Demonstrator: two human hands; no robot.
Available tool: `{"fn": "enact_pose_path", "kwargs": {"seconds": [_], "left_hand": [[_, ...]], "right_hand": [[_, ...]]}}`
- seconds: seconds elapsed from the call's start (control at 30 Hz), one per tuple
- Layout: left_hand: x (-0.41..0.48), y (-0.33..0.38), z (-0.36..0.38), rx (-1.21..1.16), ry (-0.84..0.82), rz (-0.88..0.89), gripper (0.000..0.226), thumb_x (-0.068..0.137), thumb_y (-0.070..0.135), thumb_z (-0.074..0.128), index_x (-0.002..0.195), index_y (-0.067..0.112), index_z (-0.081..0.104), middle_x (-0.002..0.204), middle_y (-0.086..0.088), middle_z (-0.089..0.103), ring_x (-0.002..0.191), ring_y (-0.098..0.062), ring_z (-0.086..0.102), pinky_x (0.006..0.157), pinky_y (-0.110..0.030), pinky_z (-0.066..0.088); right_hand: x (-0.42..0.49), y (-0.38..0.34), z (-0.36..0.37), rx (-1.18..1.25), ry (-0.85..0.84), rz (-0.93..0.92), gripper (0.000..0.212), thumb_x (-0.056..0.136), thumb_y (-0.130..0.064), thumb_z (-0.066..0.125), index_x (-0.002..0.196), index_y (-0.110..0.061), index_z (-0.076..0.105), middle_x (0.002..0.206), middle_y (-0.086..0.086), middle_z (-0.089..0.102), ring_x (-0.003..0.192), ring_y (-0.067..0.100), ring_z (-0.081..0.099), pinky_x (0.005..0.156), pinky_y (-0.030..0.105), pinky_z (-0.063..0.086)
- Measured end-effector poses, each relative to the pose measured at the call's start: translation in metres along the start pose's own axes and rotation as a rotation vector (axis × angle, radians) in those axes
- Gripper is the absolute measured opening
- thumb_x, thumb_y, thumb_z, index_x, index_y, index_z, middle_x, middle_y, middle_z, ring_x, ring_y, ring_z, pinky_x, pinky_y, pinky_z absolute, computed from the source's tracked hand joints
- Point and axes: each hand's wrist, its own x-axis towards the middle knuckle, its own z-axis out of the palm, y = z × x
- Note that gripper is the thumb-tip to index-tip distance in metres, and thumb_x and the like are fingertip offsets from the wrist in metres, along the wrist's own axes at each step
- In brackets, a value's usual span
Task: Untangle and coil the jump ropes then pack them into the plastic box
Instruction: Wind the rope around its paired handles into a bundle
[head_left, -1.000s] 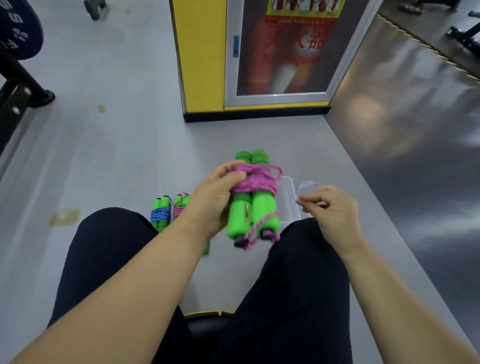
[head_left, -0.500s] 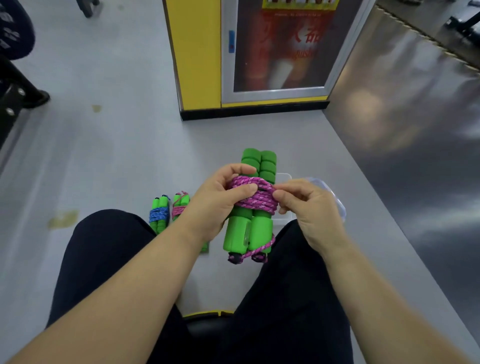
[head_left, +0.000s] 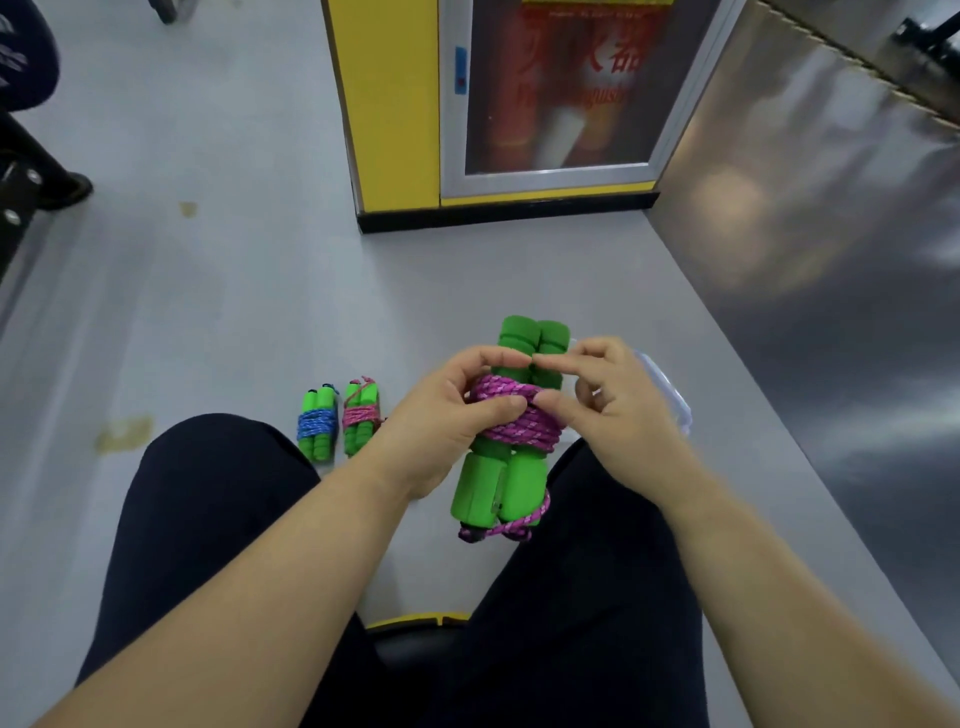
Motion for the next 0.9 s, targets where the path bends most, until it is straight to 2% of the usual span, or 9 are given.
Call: {"fn": "enact_pose_path", "kwargs": {"seconds": [0.13,0.23,0.3,0.4,0.5,0.57,0.7,0.83,0.9], "left_hand": [[-0.004,-0.003,-0.001,-0.139,0.038,-0.027,0.032,0.078,-0.001,0.062,0.104,0.017,0.061,0.098,-0.012,0.064,0.077,-0.018,0.068,0.069,-0.028,0.057],[-0.004,-0.01,0.007,-0.223,0.18,-0.023,0.033,0.074,0.012,0.068,0.104,0.016,0.054,0.093,-0.012,0.066,0.074,-0.022,0.067,0.068,-0.035,0.058],[-0.001,-0.012,0.011,-0.252,0.309,-0.04,0.028,0.081,0.01,0.067,0.098,0.016,0.046,0.088,-0.013,0.064,0.068,-0.022,0.064,0.066,-0.035,0.056],[0.002,-0.011,0.011,-0.253,0.328,-0.05,0.03,0.082,0.001,0.065,0.094,0.016,0.043,0.083,-0.011,0.062,0.061,-0.021,0.063,0.059,-0.032,0.056],[0.001,-0.01,0.009,-0.161,0.294,-0.011,0.031,0.083,-0.004,0.063,0.096,0.018,0.045,0.084,-0.008,0.063,0.062,-0.018,0.065,0.057,-0.03,0.056],[0.001,-0.008,0.009,-0.114,0.257,0.029,0.028,0.085,-0.002,0.061,0.097,0.019,0.046,0.087,-0.009,0.064,0.066,-0.018,0.066,0.06,-0.03,0.058],[0.004,-0.006,0.01,0.168,0.177,0.14,0.028,0.088,0.008,0.061,0.1,0.026,0.044,0.108,-0.009,0.065,0.089,-0.025,0.067,0.076,-0.038,0.058],[0.006,-0.018,0.02,0.138,0.313,0.129,0.031,0.091,0.015,0.059,0.108,0.033,0.042,0.113,0.002,0.064,0.098,-0.018,0.066,0.085,-0.039,0.055],[0.009,-0.03,0.022,0.255,0.455,0.106,0.034,0.089,0.028,0.061,0.117,0.029,0.041,0.116,0.003,0.06,0.104,-0.016,0.063,0.093,-0.039,0.051]], "right_hand": [[0.004,0.001,0.012,-0.091,-0.053,-0.029,0.027,0.089,-0.025,0.06,0.116,-0.028,0.064,0.103,-0.018,0.038,0.073,-0.007,0.045,0.082,0.015,0.04],[0.003,0.002,0.015,-0.166,0.019,-0.139,0.022,0.086,-0.027,0.062,0.103,-0.019,0.072,0.096,-0.014,0.043,0.078,-0.004,0.045,0.078,0.008,0.037],[0.0,0.0,0.02,-0.222,0.1,-0.261,0.022,0.085,-0.025,0.062,0.096,-0.011,0.073,0.089,-0.004,0.05,0.079,-0.001,0.046,0.074,0.008,0.038],[-0.007,0.008,0.022,-0.231,0.121,-0.371,0.027,0.088,-0.026,0.057,0.097,-0.007,0.073,0.086,0.004,0.054,0.078,0.008,0.049,0.071,0.014,0.042],[-0.014,0.004,0.021,0.062,0.018,-0.077,0.022,0.092,-0.03,0.054,0.095,-0.018,0.072,0.098,-0.009,0.053,0.09,0.006,0.054,0.079,0.015,0.044],[-0.017,0.002,0.028,0.304,0.095,0.199,0.011,0.089,-0.027,0.059,0.097,-0.025,0.067,0.108,-0.008,0.054,0.095,0.003,0.057,0.081,0.016,0.048],[-0.006,-0.001,0.042,0.875,0.039,0.589,0.074,0.076,-0.055,0.066,0.131,-0.01,0.046,0.12,0.013,0.063,0.107,0.024,0.064,0.094,0.044,0.049],[0.001,-0.008,0.048,0.851,0.13,0.635,0.037,0.094,-0.034,0.05,0.111,-0.004,0.063,0.1,0.018,0.071,0.093,0.031,0.068,0.084,0.046,0.055],[0.003,-0.005,0.056,0.748,0.221,0.638,0.036,0.096,-0.033,0.047,0.108,-0.005,0.064,0.094,0.014,0.072,0.087,0.026,0.07,0.081,0.041,0.056]]}}
